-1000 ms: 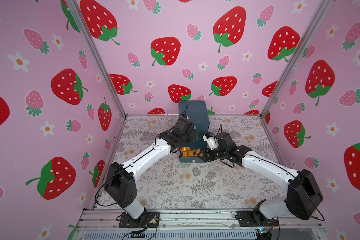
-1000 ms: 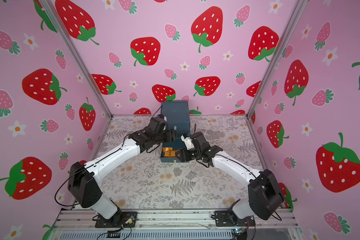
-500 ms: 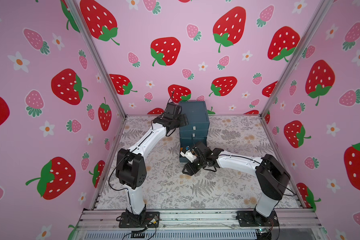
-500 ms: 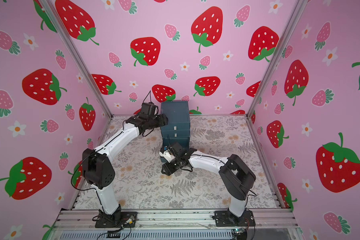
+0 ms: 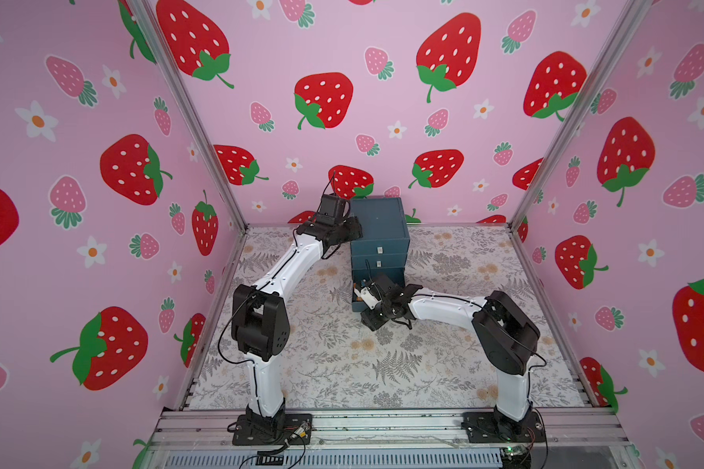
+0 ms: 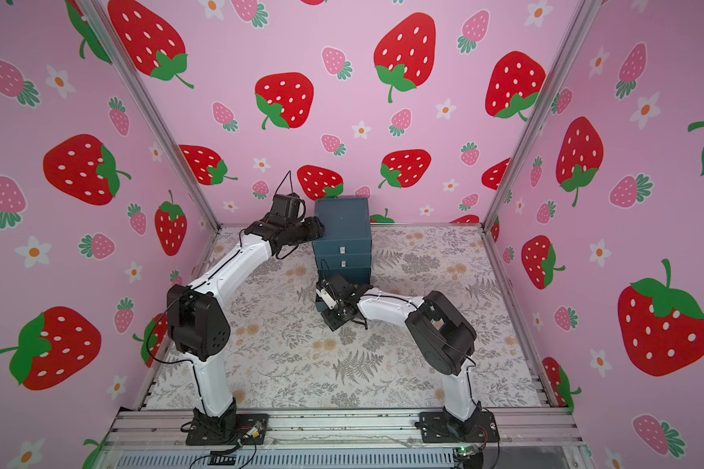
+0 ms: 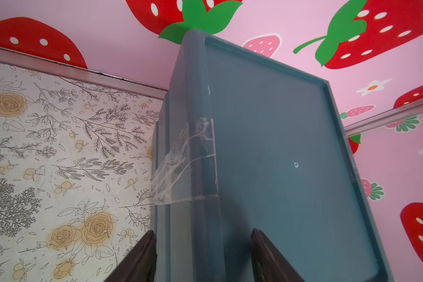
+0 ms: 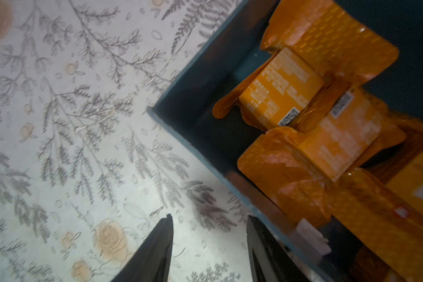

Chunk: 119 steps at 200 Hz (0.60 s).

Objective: Place the cookies into the drawer by color
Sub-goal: Close the drawer in the storage box.

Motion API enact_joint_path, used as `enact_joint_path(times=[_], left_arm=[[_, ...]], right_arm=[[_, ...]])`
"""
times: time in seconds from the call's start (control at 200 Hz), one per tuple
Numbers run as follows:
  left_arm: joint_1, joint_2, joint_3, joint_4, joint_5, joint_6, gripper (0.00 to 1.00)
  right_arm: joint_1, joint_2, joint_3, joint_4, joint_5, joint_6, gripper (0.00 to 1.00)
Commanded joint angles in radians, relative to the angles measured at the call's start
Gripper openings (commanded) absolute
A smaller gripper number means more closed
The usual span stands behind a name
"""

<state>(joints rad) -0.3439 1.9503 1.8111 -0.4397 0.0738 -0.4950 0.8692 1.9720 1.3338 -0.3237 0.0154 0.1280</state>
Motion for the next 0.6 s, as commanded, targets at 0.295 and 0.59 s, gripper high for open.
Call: enact_joint_path(times=[0.295, 0.59], left_arm=[[0.02, 0.052, -0.041, -0.055, 0.162, 0.013, 0.58], [0.028, 0.037, -0.059, -0.08, 0.123, 0.04, 0.57]], right_arm=[[-0.019, 0.185, 0.222, -0.011, 0.378, -0.258, 0.53], [-0.016, 0.247, 0.3, 0.078, 0.531, -0.456, 0.46]])
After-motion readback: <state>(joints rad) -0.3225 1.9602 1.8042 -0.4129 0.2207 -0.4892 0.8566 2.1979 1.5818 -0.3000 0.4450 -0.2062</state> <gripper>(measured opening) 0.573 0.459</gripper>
